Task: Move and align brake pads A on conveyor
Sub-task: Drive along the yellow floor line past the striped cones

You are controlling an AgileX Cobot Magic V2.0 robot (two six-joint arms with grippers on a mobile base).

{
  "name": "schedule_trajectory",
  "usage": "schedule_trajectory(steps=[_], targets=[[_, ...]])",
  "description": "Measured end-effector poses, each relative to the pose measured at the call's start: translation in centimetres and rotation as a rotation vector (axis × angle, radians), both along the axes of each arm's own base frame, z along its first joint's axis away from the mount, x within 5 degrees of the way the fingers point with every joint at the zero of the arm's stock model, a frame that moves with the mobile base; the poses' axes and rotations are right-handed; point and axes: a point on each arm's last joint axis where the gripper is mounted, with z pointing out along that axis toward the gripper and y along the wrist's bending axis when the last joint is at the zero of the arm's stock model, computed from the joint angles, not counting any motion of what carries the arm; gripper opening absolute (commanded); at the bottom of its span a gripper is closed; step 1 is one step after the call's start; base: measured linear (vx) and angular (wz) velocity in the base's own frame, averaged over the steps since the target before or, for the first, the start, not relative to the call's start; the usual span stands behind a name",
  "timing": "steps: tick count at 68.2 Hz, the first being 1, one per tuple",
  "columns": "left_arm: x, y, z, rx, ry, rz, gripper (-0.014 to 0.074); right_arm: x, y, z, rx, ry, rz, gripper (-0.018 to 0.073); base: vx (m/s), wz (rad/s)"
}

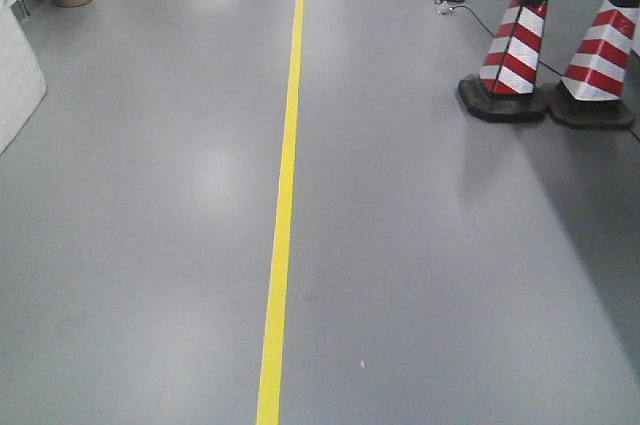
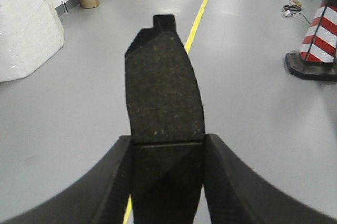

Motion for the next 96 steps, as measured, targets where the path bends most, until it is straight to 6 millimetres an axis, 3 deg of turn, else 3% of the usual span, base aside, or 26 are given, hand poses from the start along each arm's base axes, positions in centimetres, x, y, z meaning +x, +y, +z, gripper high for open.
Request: schedule_trajectory(steps=[96], targets=[[0.00,0.00,0.00,0.000,0.000,0.000,-0.0006,0.00,-0.01,-0.01,-0.001,0.001,-0.001,-0.0004,0.75,-0.02]])
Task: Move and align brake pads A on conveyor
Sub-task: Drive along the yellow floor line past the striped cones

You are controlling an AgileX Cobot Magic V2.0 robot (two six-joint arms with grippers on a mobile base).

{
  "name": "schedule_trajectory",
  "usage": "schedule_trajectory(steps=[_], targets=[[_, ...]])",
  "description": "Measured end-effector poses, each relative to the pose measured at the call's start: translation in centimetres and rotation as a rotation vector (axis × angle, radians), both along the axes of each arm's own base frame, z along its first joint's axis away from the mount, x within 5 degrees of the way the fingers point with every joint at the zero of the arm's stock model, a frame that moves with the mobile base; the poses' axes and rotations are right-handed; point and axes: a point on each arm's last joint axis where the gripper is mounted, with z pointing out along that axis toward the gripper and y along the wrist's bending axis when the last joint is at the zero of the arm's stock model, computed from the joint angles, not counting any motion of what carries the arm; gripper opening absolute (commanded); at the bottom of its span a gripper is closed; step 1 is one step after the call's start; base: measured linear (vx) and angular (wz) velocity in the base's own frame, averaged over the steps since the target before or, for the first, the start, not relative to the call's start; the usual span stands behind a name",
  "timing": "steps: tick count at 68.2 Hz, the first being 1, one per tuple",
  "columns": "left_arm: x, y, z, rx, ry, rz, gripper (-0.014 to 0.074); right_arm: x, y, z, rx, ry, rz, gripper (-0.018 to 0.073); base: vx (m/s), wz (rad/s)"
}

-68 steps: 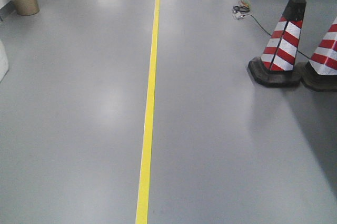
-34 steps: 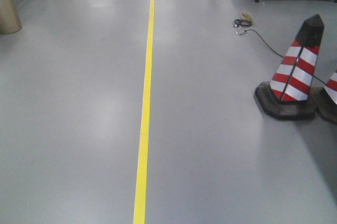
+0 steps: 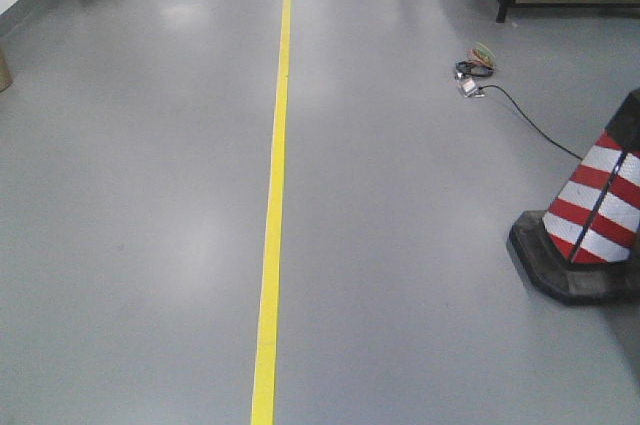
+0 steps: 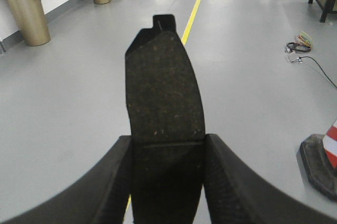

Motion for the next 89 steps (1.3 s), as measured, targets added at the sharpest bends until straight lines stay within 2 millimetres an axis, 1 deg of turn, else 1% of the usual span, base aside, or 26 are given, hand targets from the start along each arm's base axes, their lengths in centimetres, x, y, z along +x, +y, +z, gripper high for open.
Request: schedule_trajectory(steps=[32,63,76,89], targets=[[0.00,0.00,0.00,0.000,0.000,0.000,-0.0006,0.00,-0.01,-0.01,0.000,0.001,-0.001,-0.0004,0.60,-0.07],[0.00,0.01,0.00,0.001,0.000,0.000,-0.0006,0.00,0.00,0.00,0.001,0.001,0.000,-0.0004,0.49,-0.05],[0.01,0.02,0.00,0.003,-0.001,0.001,-0.0006,0.00,0.00,0.00,0.001,0.001,0.000,-0.0004,0.37,-0.36],[0.01,0.03,0.00,0.004,-0.001,0.002,-0.0006,0.00,0.00,0.00,0.001,0.001,0.000,-0.0004,0.27,-0.68]])
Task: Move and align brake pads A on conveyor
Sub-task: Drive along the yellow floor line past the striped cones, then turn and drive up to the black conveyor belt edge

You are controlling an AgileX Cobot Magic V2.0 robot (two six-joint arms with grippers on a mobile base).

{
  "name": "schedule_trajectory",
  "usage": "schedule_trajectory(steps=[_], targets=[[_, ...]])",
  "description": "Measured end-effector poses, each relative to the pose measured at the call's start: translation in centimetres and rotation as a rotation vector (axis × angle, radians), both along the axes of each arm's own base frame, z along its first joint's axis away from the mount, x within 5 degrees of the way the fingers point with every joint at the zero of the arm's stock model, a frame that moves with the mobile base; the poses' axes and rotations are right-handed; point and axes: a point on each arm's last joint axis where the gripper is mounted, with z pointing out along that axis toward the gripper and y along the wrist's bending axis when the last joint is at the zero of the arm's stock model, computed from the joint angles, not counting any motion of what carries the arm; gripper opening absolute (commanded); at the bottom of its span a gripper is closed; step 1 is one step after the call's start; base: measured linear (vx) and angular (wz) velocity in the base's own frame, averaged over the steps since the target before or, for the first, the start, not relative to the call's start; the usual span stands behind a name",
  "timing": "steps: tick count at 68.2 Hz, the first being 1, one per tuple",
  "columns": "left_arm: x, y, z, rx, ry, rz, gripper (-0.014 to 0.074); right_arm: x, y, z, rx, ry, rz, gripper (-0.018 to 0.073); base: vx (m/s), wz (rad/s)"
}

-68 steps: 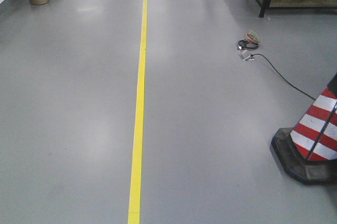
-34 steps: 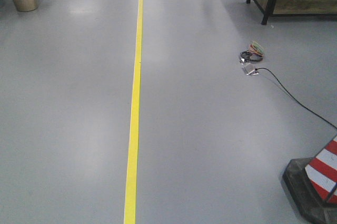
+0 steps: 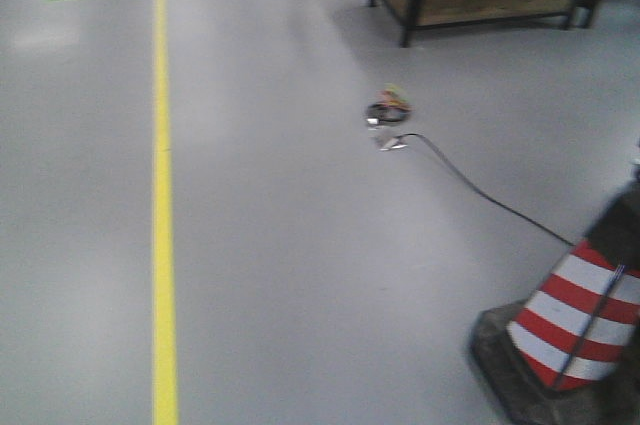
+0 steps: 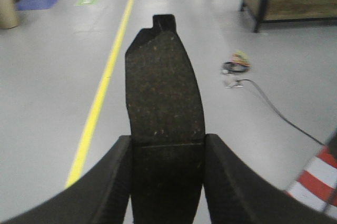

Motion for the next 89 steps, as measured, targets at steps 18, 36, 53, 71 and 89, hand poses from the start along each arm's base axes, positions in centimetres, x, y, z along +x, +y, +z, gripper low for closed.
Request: schedule_trajectory(steps=[18,36,53,71,89], targets=[[0.00,0.00,0.00,0.000,0.000,0.000,-0.0006,0.00,0.00,0.00,0.000,0.000,0.000,-0.0004,0.20,-0.87],[0.00,0.00,0.00,0.000,0.000,0.000,-0.0006,0.00,0.00,0.00,0.000,0.000,0.000,-0.0004,0.18,-0.85],[0.00,0.00,0.00,0.000,0.000,0.000,-0.0006,0.00,0.00,0.00,0.000,0.000,0.000,-0.0004,0.19,-0.82],[0.00,0.00,0.00,0.000,0.000,0.000,-0.0006,0.00,0.00,0.00,0.000,0.000,0.000,-0.0004,0.18,-0.83],[0.00,0.00,0.00,0.000,0.000,0.000,-0.0006,0.00,0.00,0.00,0.000,0.000,0.000,-0.0004,0.17,-0.76]])
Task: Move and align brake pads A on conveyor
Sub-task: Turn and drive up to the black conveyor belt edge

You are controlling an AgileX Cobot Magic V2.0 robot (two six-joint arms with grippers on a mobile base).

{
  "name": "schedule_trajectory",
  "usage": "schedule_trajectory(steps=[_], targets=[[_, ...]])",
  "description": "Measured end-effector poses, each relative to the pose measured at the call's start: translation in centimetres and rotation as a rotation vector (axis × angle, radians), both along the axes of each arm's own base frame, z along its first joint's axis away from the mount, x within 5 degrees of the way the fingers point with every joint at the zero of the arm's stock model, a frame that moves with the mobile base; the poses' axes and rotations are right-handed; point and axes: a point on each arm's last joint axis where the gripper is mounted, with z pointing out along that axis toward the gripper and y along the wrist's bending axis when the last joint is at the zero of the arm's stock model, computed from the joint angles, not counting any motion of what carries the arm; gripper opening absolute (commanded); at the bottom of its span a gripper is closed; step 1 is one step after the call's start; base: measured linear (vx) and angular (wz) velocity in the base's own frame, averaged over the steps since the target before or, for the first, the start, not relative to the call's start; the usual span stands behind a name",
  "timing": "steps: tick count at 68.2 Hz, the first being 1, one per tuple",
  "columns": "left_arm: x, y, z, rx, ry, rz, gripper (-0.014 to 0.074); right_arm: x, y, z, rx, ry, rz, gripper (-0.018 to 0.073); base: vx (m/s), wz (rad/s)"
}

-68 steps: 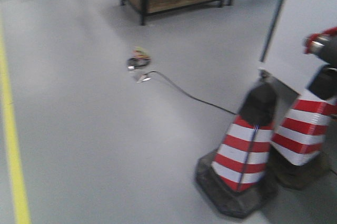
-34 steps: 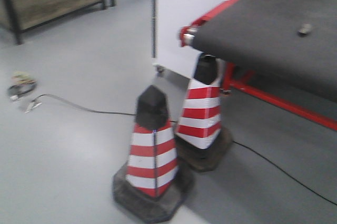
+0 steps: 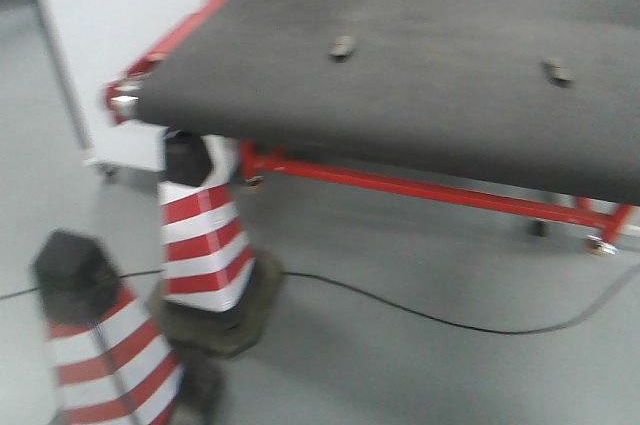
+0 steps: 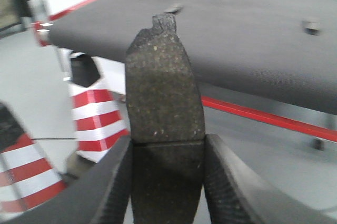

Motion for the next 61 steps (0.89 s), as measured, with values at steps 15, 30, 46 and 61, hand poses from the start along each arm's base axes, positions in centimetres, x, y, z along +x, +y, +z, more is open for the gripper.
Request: schedule_trajectory(steps=[15,30,46,61], targets=[[0.00,-0.01,0.00,-0.001,0.000,0.000,-0.0006,0.00,-0.01,0.00,-0.001,0.000,-0.001,-0.0004,0.13,-0.60],[0.00,-0.01,0.00,-0.002,0.001,-0.001,-0.0006,0.00,-0.01,0.00,-0.001,0.000,-0.001,-0.0004,0.09,-0.33],[0.00,-0.01,0.00,-0.002,0.001,-0.001,-0.0006,0.00,-0.01,-0.01,-0.001,0.001,-0.001,-0.0004,0.04,-0.07],[0.00,-0.01,0.00,-0.002,0.001,-0.001,-0.0006,0.00,-0.01,-0.01,-0.001,0.001,-0.001,-0.0004,0.06,-0.08]])
